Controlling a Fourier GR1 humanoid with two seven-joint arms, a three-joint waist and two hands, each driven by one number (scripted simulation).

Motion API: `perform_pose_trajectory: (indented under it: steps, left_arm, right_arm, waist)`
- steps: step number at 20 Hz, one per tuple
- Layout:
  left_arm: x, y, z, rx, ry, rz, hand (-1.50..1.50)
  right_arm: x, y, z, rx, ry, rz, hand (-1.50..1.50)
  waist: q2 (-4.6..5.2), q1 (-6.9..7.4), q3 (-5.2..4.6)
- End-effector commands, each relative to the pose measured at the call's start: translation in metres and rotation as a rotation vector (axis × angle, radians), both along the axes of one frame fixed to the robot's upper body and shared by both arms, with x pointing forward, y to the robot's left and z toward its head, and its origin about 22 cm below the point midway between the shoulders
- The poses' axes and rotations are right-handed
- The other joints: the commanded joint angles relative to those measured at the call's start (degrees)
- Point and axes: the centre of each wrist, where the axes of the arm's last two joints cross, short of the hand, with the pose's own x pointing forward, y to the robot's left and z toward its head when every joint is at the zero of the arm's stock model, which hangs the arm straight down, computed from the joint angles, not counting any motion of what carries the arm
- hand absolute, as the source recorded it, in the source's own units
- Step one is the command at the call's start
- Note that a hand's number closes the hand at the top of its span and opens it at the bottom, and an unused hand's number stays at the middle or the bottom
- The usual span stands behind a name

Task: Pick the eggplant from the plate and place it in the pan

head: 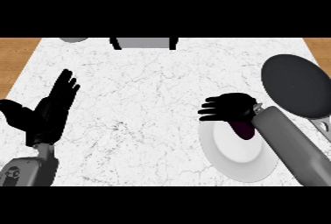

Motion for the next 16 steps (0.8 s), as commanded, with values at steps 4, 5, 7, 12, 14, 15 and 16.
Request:
perform_pose_trajectory:
  steps: [4,5,7,12,14,15,16]
  left_arm:
    - [-0.006,-0.003,0.010,-0.011,-0.012,0.004,0.00]
    - [-0.004,-0.008,0.007,0.006,-0.014,0.008,0.00]
    - [0.006,0.013,-0.003,-0.011,-0.009,0.012,0.00]
    - [-0.011,0.013,0.001,0.007,-0.009,0.007,0.00]
    - [-0.001,0.022,0.012,0.007,-0.008,-0.011,0.00]
    - [-0.009,0.014,-0.002,-0.004,0.002,-0.019,0.00]
    - [-0.004,0.002,-0.012,0.022,0.001,-0.011,0.00]
  right_arm:
    - [-0.004,-0.007,-0.028,-0.019,0.038,-0.020,-1.50]
    - [-0.001,0.022,-0.022,-0.036,0.047,-0.020,-1.50]
    - [-0.006,-0.008,-0.031,-0.034,0.069,0.032,1.50]
    - [-0.010,0.006,-0.054,0.033,0.075,0.091,1.50]
    - [-0.012,0.004,-0.058,0.025,0.078,0.093,1.50]
    - [0.004,-0.006,-0.047,0.051,0.073,0.075,1.50]
    - [-0.005,0.012,-0.051,0.040,0.094,0.098,1.50]
  waist:
    - [-0.02,0.03,0.04]
    - [-0.02,0.03,0.03]
    - [0.04,-0.16,0.02]
    - [0.07,0.51,0.05]
    - [0.10,0.32,0.05]
    - [0.25,0.79,0.06]
    - [0.11,0.13,0.04]
